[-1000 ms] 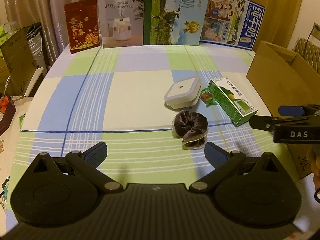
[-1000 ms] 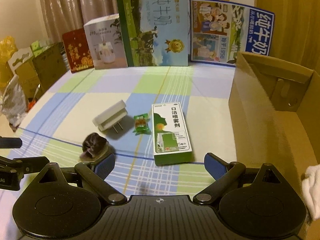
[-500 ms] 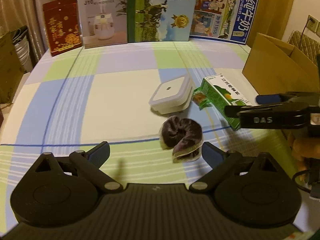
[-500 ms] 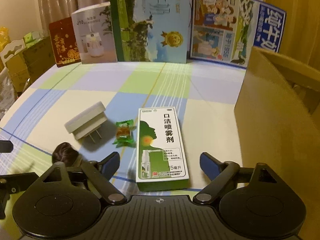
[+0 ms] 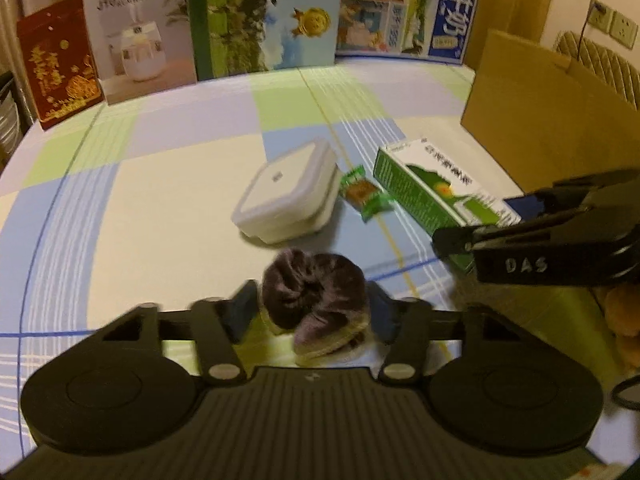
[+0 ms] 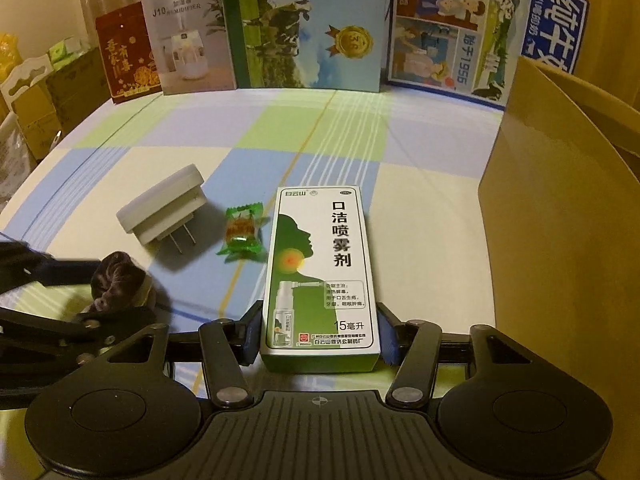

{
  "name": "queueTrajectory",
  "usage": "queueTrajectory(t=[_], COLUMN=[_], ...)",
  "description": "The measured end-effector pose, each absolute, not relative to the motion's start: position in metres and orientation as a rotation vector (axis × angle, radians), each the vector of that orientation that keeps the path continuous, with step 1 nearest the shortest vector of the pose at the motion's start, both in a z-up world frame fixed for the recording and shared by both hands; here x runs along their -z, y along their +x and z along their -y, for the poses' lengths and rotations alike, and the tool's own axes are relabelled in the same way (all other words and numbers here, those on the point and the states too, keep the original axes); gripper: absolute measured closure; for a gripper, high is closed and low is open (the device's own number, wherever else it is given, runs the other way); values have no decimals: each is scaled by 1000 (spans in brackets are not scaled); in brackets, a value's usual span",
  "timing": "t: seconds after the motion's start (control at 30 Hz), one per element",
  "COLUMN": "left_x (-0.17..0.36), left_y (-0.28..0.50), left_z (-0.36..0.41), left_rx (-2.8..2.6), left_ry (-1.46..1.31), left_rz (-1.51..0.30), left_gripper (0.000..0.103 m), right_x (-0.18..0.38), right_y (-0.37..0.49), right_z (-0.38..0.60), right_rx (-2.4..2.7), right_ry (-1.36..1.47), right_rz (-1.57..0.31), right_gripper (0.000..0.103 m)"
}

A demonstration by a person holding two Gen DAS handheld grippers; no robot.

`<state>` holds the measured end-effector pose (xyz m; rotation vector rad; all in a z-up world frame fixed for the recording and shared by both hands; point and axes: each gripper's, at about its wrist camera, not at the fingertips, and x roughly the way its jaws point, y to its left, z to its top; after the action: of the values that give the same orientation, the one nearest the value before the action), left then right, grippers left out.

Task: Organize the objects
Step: 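Grasp the brown scrunchie with the left tool while the right tool grasps the green spray box, then carry the scrunchie and spray box into the cardboard box and open both tools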

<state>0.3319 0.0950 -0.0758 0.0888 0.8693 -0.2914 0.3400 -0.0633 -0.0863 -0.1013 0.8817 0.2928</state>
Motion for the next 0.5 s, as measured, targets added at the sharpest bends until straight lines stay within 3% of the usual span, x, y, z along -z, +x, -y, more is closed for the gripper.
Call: queueTrajectory(t=[0.13,0.5], left_x=[77,56], left_y=[324,273], left_z=[-88,-98], left_rx=[287,254], left_ry=[117,115], left_rz=[-889,-964], left_gripper=[75,80], right_x=[82,69], right_y=[335,274], right_z=[66,65], right_rx=[-290,-337], right_ry=[-84,-71], right_rz=[-905,-1008], right_gripper=[50,50])
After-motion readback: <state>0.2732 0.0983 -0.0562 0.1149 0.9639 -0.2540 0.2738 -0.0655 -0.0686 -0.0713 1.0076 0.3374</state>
